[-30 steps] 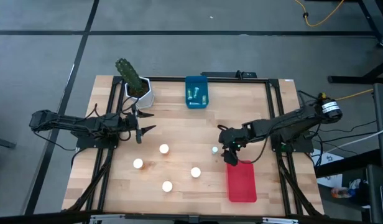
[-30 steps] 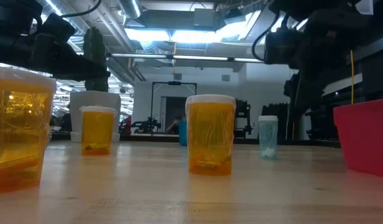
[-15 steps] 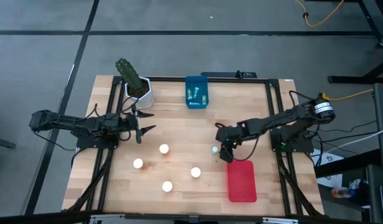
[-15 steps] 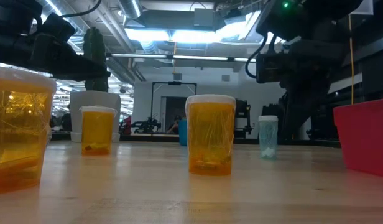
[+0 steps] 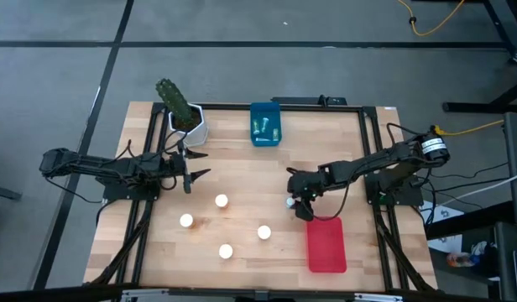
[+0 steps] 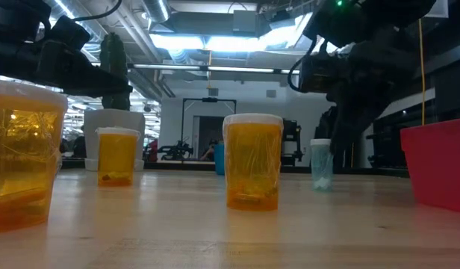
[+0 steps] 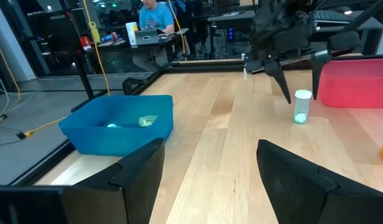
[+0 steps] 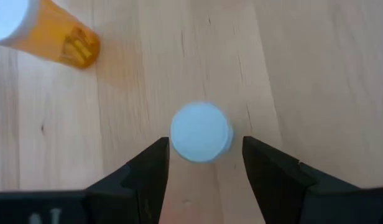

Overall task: Pick and place medicine bottles into bin by pill shape (circle, oval)
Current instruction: Put the small green pill bottle into the blue bin

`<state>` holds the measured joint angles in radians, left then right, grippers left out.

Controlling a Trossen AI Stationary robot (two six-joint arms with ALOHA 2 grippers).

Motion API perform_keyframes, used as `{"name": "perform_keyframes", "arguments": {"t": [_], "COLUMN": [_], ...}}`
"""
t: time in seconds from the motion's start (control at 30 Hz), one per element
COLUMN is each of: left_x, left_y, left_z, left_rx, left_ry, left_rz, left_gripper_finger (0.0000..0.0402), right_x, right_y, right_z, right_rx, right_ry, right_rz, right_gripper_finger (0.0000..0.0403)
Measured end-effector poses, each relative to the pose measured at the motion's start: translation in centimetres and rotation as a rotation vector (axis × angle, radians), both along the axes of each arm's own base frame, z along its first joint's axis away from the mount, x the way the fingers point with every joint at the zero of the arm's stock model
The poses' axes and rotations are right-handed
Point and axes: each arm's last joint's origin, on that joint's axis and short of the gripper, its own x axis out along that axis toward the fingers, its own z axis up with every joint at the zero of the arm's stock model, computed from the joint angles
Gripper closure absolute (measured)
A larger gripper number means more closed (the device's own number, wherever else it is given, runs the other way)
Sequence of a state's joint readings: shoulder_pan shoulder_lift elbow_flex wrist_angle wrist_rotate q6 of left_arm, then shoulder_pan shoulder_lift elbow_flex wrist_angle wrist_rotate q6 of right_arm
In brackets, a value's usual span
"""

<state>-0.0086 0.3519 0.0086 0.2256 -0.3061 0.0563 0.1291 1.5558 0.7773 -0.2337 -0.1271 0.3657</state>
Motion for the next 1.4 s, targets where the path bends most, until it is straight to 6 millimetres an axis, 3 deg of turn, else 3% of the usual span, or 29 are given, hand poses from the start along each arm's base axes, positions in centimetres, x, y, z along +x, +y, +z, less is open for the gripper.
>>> {"name": "perform_keyframes", "arguments": {"t": [0.53, 0.9, 1.1, 1.4], "left_x": [0.0, 0.0, 0.0, 0.0], "left_y": [0.0, 0.0, 0.0, 0.0], "left_z": [0.0, 0.0, 0.0, 0.0], "left_rx": [0.0, 0.0, 0.0, 0.0], "left_ry": [0.0, 0.0, 0.0, 0.0], "left_rz": [0.0, 0.0, 0.0, 0.0], "left_gripper_finger": [0.0154, 0.0154, 0.0154, 0.0154], "right_x": [0.3, 0.4, 1.2, 4.0], "right_y": [0.0, 0.0, -0.3, -2.9], "right_z": [0.3, 0.3, 1.1, 5.1], "right_rx": [-0.024, -0.042, -0.133, -0.5], "right_ry": [-0.055, -0.066, -0.133, -0.327], "right_rz": [0.043, 0.058, 0.034, -0.07], "right_gripper_finger": [0.0201, 0.0281, 0.0285, 0.0282]}}
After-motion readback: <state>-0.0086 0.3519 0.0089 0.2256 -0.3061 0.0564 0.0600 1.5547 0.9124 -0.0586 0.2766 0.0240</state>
